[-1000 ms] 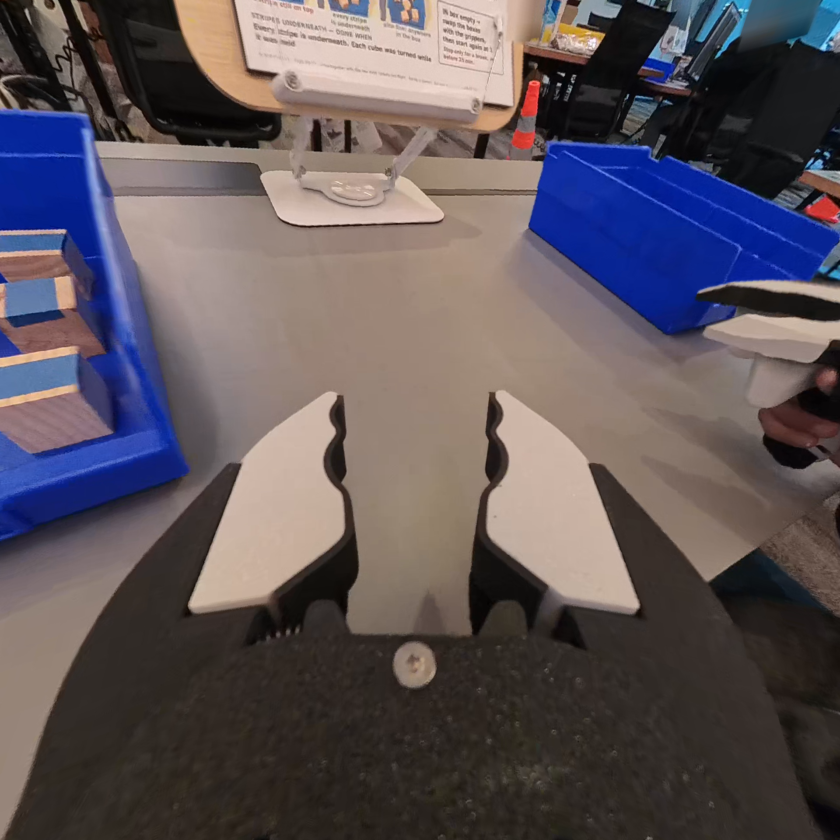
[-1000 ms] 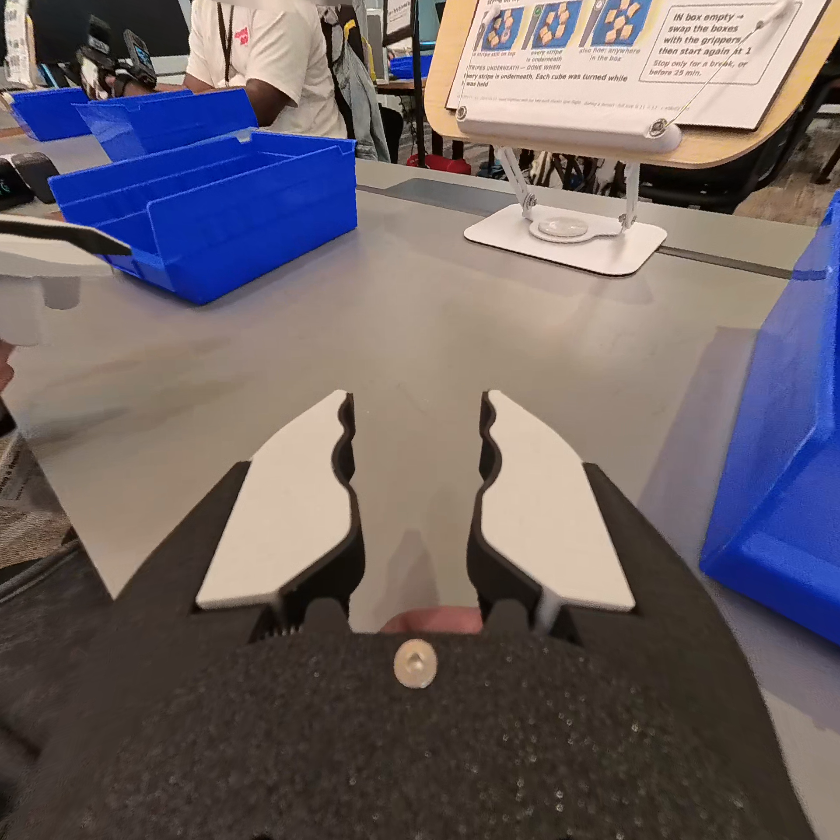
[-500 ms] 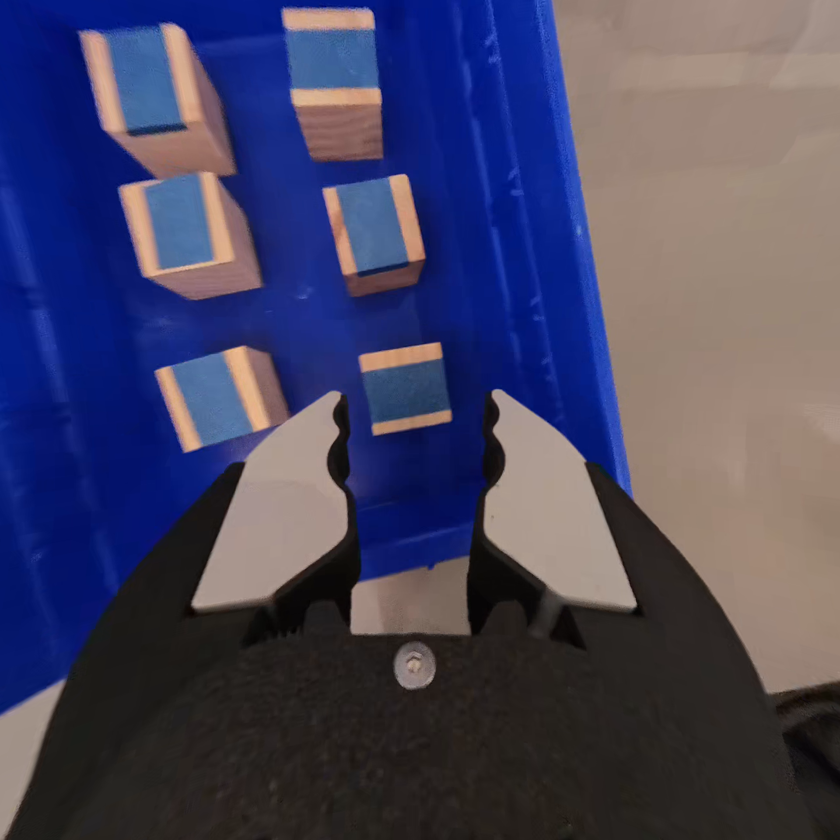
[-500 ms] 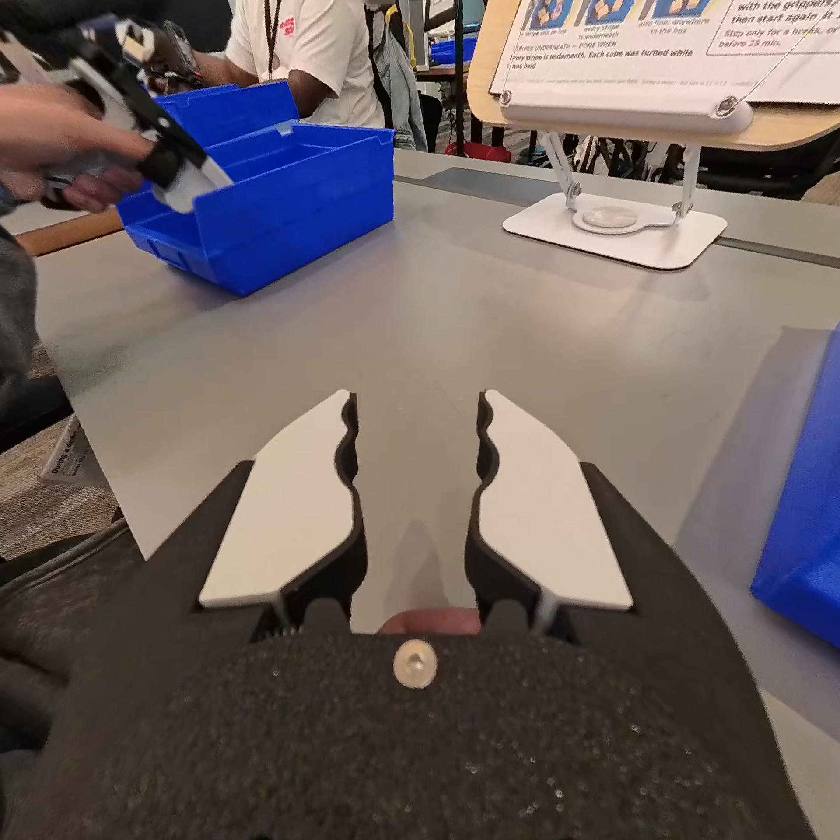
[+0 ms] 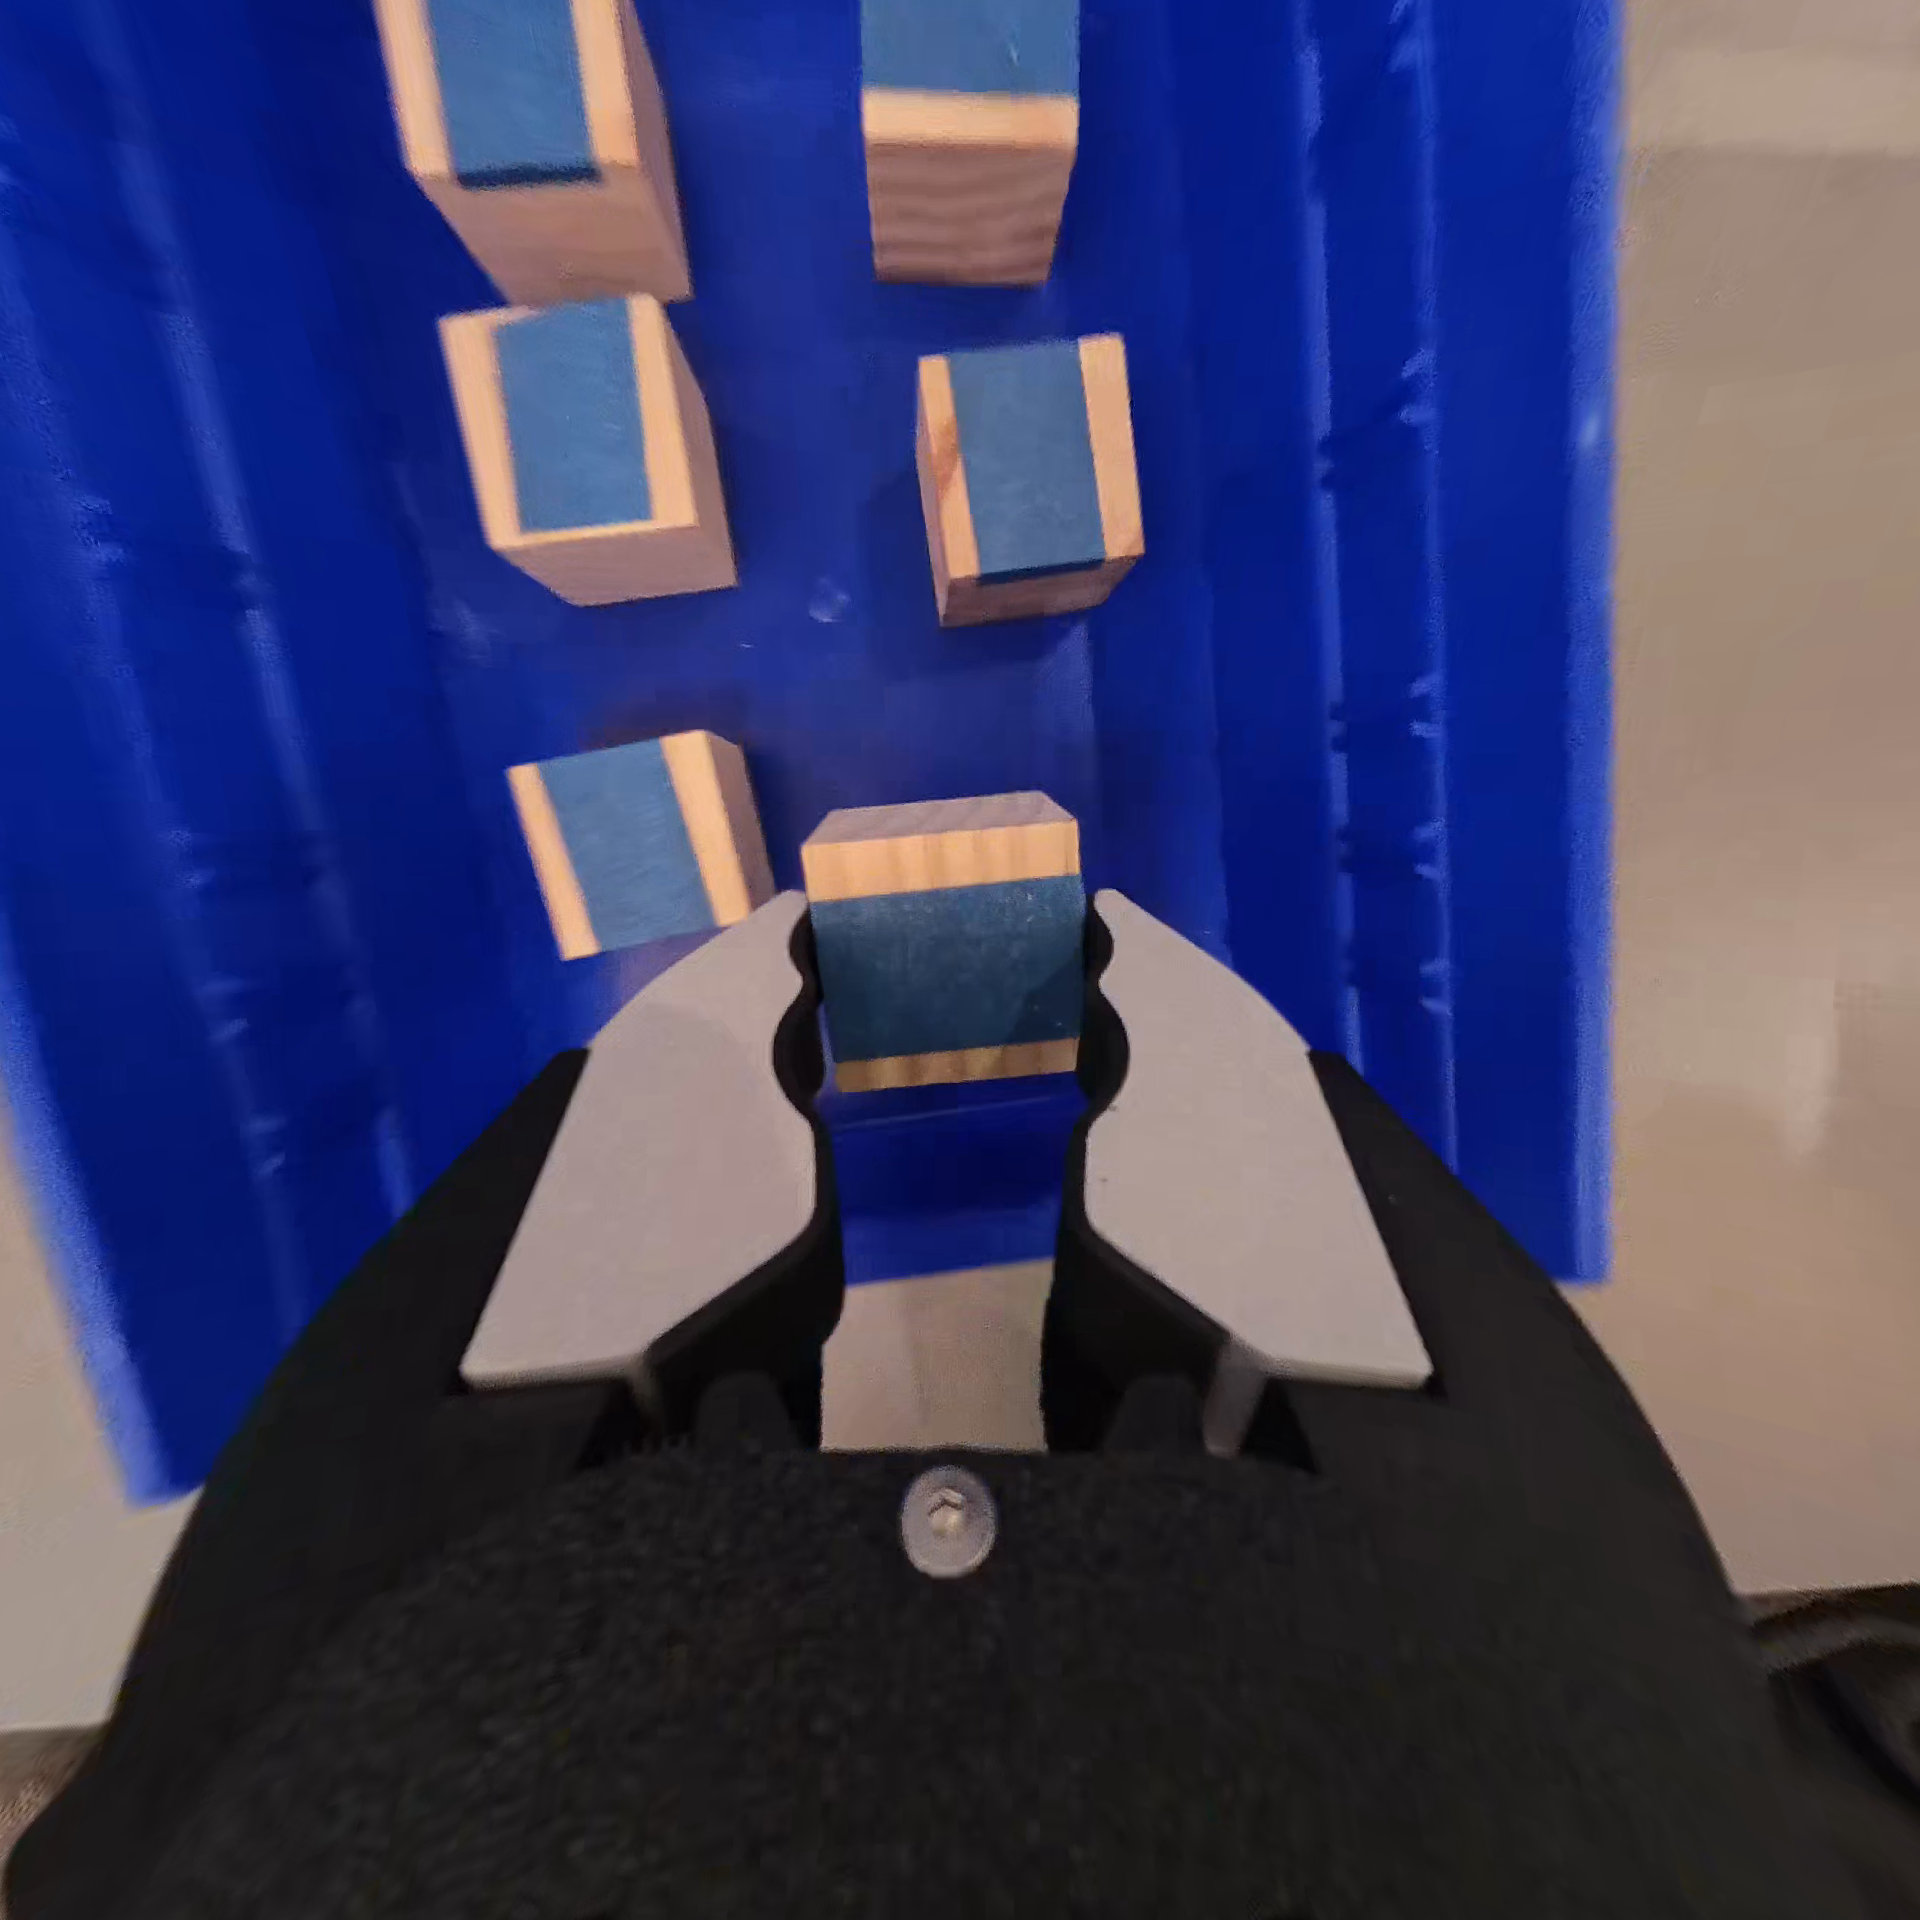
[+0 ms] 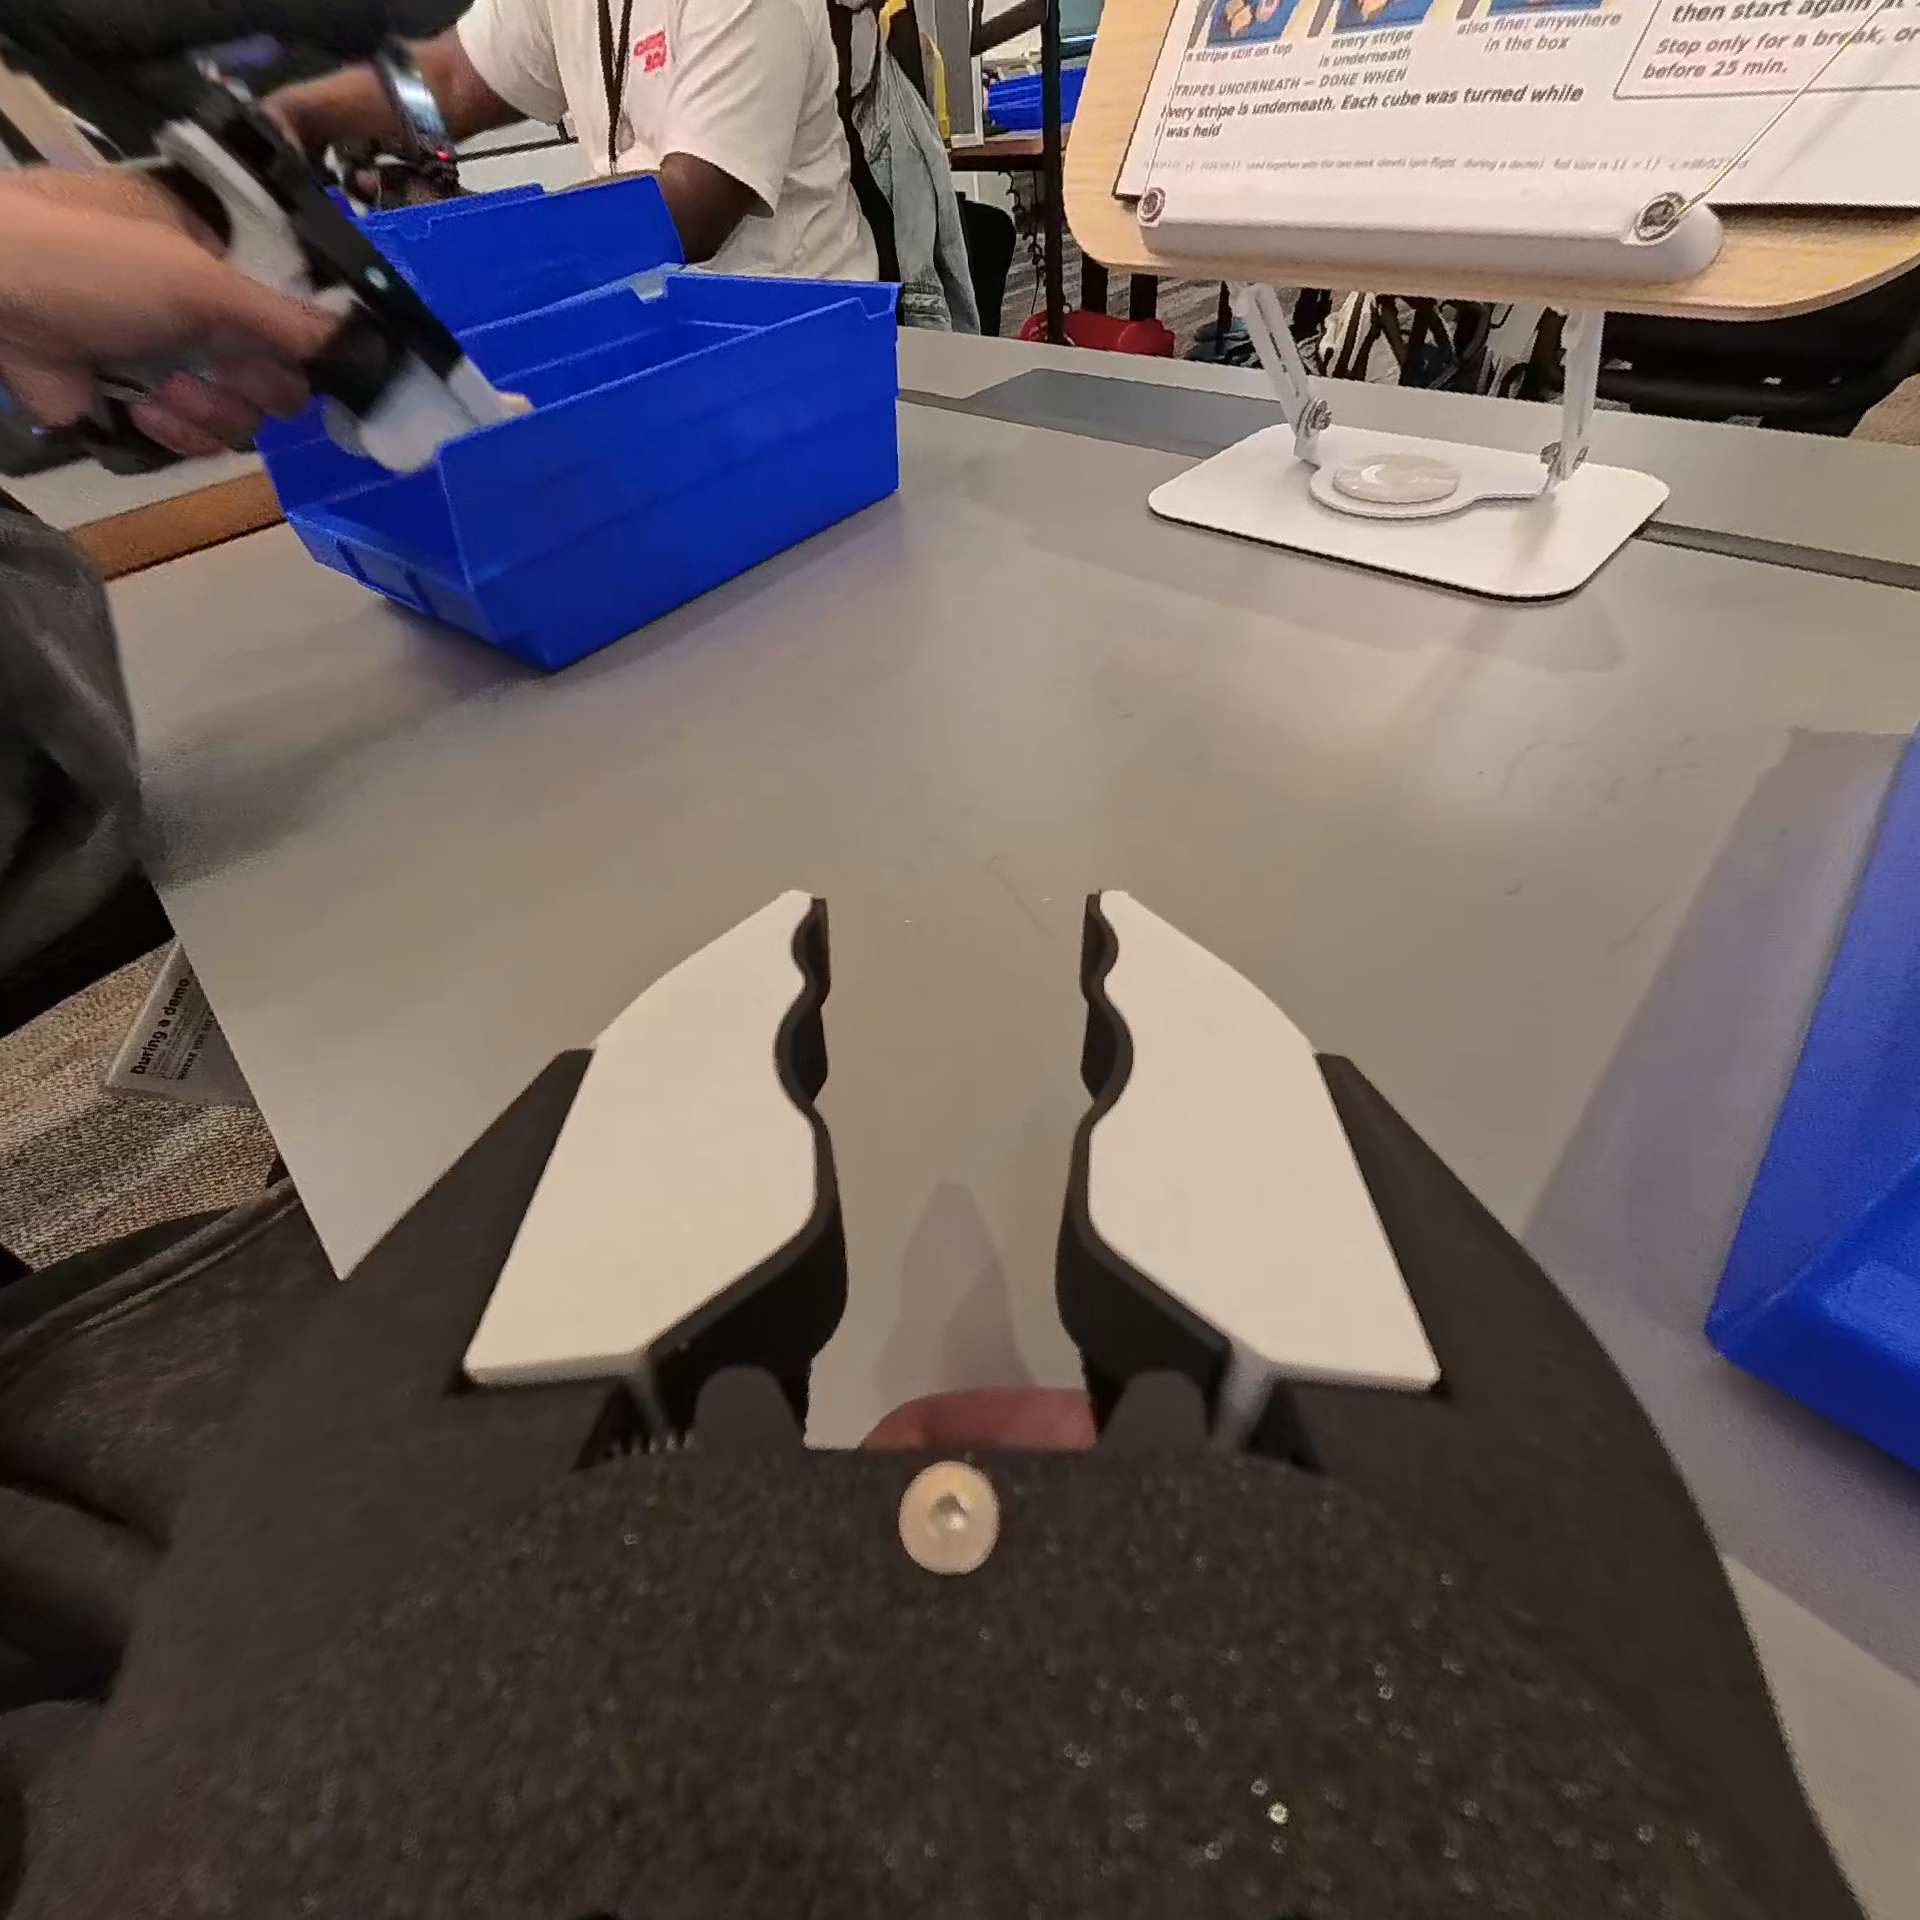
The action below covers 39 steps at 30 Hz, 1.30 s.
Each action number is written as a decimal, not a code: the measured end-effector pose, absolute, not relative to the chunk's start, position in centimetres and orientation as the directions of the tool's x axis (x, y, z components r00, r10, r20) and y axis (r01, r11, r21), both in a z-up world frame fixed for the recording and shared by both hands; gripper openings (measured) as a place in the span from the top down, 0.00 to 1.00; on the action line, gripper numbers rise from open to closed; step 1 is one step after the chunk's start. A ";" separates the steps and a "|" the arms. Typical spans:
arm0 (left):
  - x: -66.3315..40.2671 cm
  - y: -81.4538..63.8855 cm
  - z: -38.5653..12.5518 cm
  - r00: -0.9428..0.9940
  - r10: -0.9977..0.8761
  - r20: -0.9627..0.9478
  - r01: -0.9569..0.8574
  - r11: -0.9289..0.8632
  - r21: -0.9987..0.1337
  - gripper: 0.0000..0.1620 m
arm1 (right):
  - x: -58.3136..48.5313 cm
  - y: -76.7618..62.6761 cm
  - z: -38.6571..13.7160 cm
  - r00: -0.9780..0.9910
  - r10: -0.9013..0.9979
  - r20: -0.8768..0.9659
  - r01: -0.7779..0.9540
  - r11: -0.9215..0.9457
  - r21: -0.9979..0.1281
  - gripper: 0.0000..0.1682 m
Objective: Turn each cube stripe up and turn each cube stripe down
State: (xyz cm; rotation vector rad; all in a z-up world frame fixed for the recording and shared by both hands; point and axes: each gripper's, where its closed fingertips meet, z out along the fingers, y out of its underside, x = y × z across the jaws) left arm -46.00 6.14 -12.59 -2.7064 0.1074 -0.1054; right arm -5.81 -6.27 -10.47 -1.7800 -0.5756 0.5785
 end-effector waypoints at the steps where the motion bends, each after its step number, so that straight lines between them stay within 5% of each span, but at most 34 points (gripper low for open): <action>1: -46.2 6.0 -11.4 0.993 -0.091 0.070 -0.050 -0.890 -0.452 0.72 | -5.8 -6.2 -10.5 0.762 0.640 -0.097 0.094 -0.257 -0.962 0.73; 7: -41.3 6.3 -6.2 0.948 -0.213 0.237 -0.022 -0.786 -0.618 0.72 | -5.3 -5.0 -10.8 0.777 0.623 -0.090 0.098 -0.260 -0.961 0.72; 12: -30.9 6.8 -2.2 0.696 -0.446 0.563 0.078 -0.732 -0.677 0.72 | -6.3 -2.7 -8.9 0.727 0.680 -0.099 0.082 -0.229 -0.970 0.70; 17: -20.4 4.2 -0.5 0.306 -0.529 0.792 0.097 -0.810 -0.578 0.72 | -10.4 -1.8 -5.6 0.502 0.864 -0.039 0.096 -0.101 -0.990 0.63; 25: -13.5 1.1 -1.6 -0.144 -0.204 0.968 0.035 -0.979 -0.201 0.72 | -13.6 0.4 -2.2 0.399 0.895 0.202 0.050 0.199 -0.979 0.64; 36: -12.0 -0.4 -3.3 -0.172 -0.115 0.978 -0.054 -0.990 -0.126 0.72 | -14.2 0.8 -4.1 0.363 0.914 0.181 0.101 0.154 -0.983 0.64; 39: -11.5 -0.8 -3.4 -0.174 -0.111 0.978 -0.063 -0.990 -0.123 0.72 | -14.2 0.2 -4.3 0.334 0.927 0.172 0.099 0.147 -0.984 0.73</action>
